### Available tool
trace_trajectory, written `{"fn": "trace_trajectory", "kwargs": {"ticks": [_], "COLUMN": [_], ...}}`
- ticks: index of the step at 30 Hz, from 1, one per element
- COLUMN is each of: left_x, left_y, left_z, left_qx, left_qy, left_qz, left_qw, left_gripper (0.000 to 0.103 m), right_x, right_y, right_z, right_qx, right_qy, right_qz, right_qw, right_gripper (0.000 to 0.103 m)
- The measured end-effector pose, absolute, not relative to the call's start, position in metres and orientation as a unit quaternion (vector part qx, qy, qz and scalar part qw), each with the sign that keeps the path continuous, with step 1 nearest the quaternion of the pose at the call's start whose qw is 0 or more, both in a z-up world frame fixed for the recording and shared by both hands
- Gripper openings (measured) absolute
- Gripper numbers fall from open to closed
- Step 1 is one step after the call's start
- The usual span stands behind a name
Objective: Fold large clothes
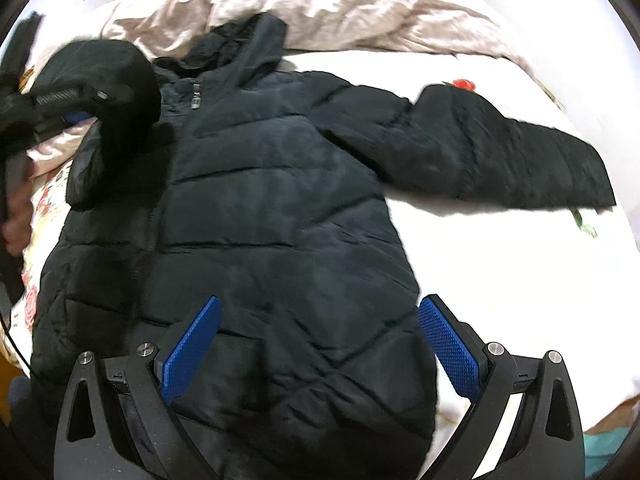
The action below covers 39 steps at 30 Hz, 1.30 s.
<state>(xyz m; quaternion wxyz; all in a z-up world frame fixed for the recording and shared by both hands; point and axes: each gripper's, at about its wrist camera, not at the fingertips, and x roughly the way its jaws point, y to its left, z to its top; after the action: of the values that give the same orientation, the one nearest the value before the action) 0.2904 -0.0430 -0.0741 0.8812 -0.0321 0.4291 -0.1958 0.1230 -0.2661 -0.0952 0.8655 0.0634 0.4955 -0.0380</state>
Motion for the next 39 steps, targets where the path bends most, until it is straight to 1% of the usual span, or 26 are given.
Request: {"fn": "trace_trajectory", "kwargs": {"ticks": [1,2,4,9,11,13,14,15,16,17,18,20,22,24,26,30,34,39], "left_x": [0.287,0.282,0.273,0.252,0.252,0.261,0.272,0.28,0.291,0.302,0.312,0.332,0.343,0.352,0.357,0.357,0.354,0.325], "left_y": [-0.049,-0.054,-0.061,-0.04,-0.02,0.001,0.016,0.028,0.041,0.054,0.065,0.086,0.098,0.1,0.095,0.076,0.08,0.094], "left_z": [-0.078,-0.081,-0.077,-0.046,-0.037,-0.04,-0.046,-0.053,-0.062,-0.073,-0.082,-0.103,-0.118,-0.131,-0.148,-0.166,-0.156,-0.128], "left_qx": [-0.04,-0.051,-0.059,-0.078,-0.08,-0.074,-0.066,-0.062,-0.061,-0.061,-0.061,-0.063,-0.066,-0.063,-0.061,-0.034,-0.038,-0.055], "left_qy": [0.433,0.438,0.44,0.41,0.395,0.393,0.4,0.407,0.415,0.424,0.433,0.45,0.455,0.46,0.47,0.47,0.469,0.439], "left_qz": [-0.207,-0.221,-0.248,-0.272,-0.252,-0.213,-0.183,-0.158,-0.137,-0.115,-0.098,-0.071,-0.059,-0.059,-0.068,-0.07,-0.068,-0.077], "left_qw": [0.876,0.87,0.861,0.867,0.88,0.891,0.896,0.897,0.897,0.896,0.894,0.888,0.886,0.884,0.878,0.879,0.88,0.894], "left_gripper": [0.066,0.071,0.076,0.077,0.077,0.077,0.076,0.076,0.074,0.067,0.064,0.055,0.048,0.047,0.047,0.047,0.047,0.047], "right_x": [0.121,0.12,0.118,0.118,0.127,0.143,0.154,0.167,0.179,0.192,0.208,0.235,0.267,0.291,0.31,0.326,0.327,0.303], "right_y": [-0.27,-0.274,-0.281,-0.282,-0.276,-0.268,-0.264,-0.26,-0.256,-0.252,-0.246,-0.237,-0.232,-0.233,-0.238,-0.236,-0.238,-0.245], "right_z": [-0.097,-0.098,-0.098,-0.089,-0.08,-0.074,-0.073,-0.073,-0.075,-0.078,-0.083,-0.093,-0.111,-0.129,-0.145,-0.159,-0.153,-0.127], "right_qx": [0.066,0.069,0.074,0.088,0.089,0.091,0.095,0.098,0.095,0.092,0.089,0.086,0.079,0.082,0.092,0.064,0.057,0.07], "right_qy": [0.497,0.497,0.496,0.481,0.47,0.46,0.457,0.455,0.456,0.46,0.465,0.472,0.484,0.498,0.508,0.501,0.507,0.479], "right_qz": [-0.041,-0.043,-0.048,-0.041,-0.027,-0.01,0.002,0.012,0.019,0.025,0.032,0.044,0.045,0.039,0.032,0.021,0.019,0.018], "right_qw": [0.865,0.864,0.864,0.871,0.878,0.883,0.885,0.885,0.885,0.883,0.88,0.876,0.871,0.862,0.856,0.863,0.86,0.875], "right_gripper": [0.099,0.099,0.099,0.099,0.099,0.099,0.094,0.084,0.078,0.068,0.058,0.053,0.052,0.049,0.049,0.049,0.049,0.049]}}
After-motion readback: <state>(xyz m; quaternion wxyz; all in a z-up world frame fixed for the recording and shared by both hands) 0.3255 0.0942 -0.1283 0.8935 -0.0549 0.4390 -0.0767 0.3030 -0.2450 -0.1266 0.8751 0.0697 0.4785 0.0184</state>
